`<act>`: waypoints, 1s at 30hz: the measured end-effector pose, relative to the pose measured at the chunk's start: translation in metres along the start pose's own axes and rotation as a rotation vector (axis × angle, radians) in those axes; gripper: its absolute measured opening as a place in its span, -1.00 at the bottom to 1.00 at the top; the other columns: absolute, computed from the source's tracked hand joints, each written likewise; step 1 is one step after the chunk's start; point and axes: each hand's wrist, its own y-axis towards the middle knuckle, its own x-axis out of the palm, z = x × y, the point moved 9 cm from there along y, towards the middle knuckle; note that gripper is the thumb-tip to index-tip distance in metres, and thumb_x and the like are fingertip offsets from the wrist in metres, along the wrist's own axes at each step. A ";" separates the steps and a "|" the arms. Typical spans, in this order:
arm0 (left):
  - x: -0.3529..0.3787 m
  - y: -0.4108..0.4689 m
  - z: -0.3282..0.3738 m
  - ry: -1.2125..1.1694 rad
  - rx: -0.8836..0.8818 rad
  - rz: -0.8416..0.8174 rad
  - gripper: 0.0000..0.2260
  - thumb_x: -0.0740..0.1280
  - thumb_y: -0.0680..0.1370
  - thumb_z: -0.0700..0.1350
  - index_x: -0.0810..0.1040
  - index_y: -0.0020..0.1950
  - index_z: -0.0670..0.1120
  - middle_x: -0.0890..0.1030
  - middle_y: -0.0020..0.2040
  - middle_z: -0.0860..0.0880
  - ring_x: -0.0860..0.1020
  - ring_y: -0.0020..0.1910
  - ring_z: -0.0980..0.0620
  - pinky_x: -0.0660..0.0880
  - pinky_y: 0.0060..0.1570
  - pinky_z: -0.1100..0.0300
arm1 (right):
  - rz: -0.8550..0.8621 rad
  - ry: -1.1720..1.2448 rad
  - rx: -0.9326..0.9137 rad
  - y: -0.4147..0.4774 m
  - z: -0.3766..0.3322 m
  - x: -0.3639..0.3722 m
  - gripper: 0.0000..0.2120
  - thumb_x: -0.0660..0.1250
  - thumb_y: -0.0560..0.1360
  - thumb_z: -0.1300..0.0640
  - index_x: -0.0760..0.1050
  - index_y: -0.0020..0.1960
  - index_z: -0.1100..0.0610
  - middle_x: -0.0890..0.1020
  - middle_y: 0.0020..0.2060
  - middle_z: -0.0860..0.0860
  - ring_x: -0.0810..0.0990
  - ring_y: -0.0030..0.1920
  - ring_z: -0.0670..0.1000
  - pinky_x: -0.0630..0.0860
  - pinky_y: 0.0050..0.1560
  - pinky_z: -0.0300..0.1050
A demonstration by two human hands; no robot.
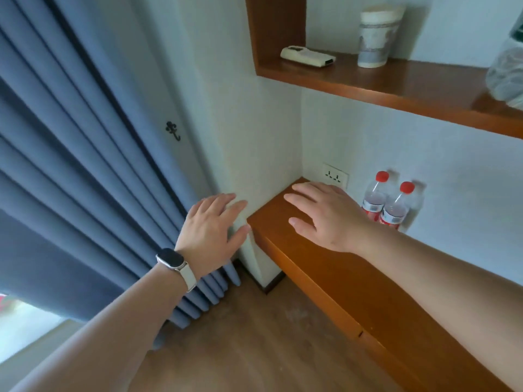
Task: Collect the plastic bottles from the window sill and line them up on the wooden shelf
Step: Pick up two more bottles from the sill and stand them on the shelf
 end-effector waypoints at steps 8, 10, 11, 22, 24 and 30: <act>-0.016 -0.061 -0.094 0.049 -0.147 0.065 -0.54 0.17 0.58 0.16 0.50 0.40 -0.03 0.54 0.35 -0.09 0.48 0.33 -0.16 0.38 0.31 -0.11 | -0.005 -0.009 -0.241 0.066 -0.093 0.018 -0.48 0.13 0.62 -0.16 0.43 0.44 0.12 0.48 0.37 0.13 0.43 0.36 0.16 0.43 0.29 0.18; -0.022 -0.077 -0.121 0.049 -0.183 0.077 -0.54 0.17 0.59 0.16 0.51 0.39 -0.04 0.54 0.35 -0.10 0.47 0.34 -0.16 0.37 0.32 -0.13 | -0.008 0.009 -0.283 0.084 -0.119 0.023 -0.46 0.09 0.62 -0.17 0.41 0.45 0.13 0.46 0.40 0.14 0.42 0.38 0.17 0.42 0.32 0.19; -0.024 -0.086 -0.134 0.051 -0.197 0.085 -0.54 0.17 0.59 0.16 0.51 0.39 -0.04 0.54 0.35 -0.10 0.47 0.35 -0.16 0.36 0.32 -0.13 | -0.004 0.022 -0.303 0.093 -0.132 0.024 -0.45 0.09 0.61 -0.18 0.42 0.44 0.14 0.47 0.39 0.15 0.42 0.38 0.17 0.43 0.31 0.20; -0.045 -0.184 -0.268 0.096 -0.294 0.152 -0.57 0.17 0.60 0.13 0.57 0.31 -0.08 0.56 0.32 -0.12 0.48 0.33 -0.20 0.35 0.31 -0.16 | 0.032 0.080 -0.446 0.158 -0.288 0.068 -0.47 0.14 0.59 -0.14 0.48 0.38 0.19 0.52 0.33 0.17 0.48 0.33 0.18 0.51 0.18 0.18; -0.047 -0.202 -0.291 0.091 -0.317 0.159 -0.57 0.18 0.59 0.14 0.58 0.29 -0.09 0.56 0.31 -0.12 0.49 0.32 -0.21 0.36 0.31 -0.18 | 0.050 0.103 -0.456 0.167 -0.317 0.075 -0.48 0.16 0.59 -0.14 0.49 0.37 0.18 0.53 0.32 0.16 0.48 0.32 0.18 0.52 0.15 0.18; -0.059 -0.257 -0.365 0.138 -0.398 0.182 -0.58 0.18 0.58 0.14 0.59 0.27 -0.08 0.57 0.30 -0.11 0.49 0.32 -0.20 0.31 0.31 -0.10 | 0.123 0.142 -0.515 0.199 -0.412 0.087 -0.49 0.19 0.57 -0.13 0.52 0.34 0.19 0.55 0.29 0.18 0.51 0.29 0.20 0.51 0.16 0.16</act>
